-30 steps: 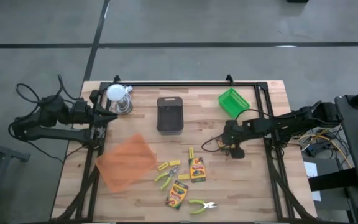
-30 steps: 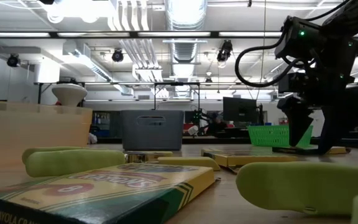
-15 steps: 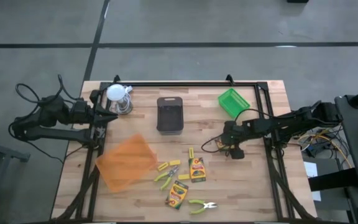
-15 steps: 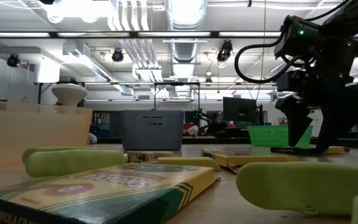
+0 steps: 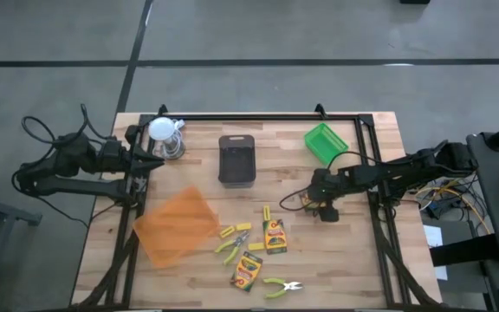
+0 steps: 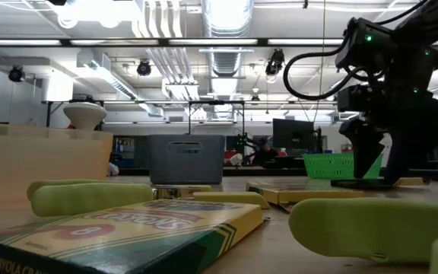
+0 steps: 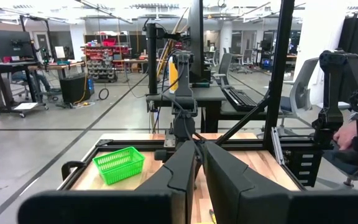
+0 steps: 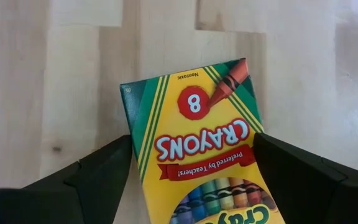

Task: Pick & Place School Supplies
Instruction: Put the pack of crayons into the orange bin

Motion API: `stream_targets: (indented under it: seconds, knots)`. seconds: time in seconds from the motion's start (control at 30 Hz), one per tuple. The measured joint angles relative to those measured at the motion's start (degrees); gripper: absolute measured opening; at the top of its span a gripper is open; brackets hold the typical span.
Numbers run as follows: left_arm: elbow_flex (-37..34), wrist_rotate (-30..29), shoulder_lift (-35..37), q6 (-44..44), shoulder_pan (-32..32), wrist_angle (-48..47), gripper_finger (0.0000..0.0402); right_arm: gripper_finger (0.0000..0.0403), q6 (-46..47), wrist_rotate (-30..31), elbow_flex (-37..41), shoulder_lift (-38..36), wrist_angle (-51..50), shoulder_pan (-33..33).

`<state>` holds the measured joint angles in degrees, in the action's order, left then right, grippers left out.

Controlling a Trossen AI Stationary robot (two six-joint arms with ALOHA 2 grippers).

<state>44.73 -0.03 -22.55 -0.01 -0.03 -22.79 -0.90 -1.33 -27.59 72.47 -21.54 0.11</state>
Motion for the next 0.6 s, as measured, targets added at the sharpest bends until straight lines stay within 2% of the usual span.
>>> stream_targets:
  seconds: [0.13,0.6]
  knots:
    - [0.0,0.01,0.0,0.0,0.01,-0.01,0.0044,0.0327,-1.24,-3.88,0.0,-0.48,0.77,0.07]
    - [0.0,0.01,0.0,0.02,0.02,0.0,0.0044,0.0327,-2.32,-1.72,-0.04,-1.16,1.36,0.1]
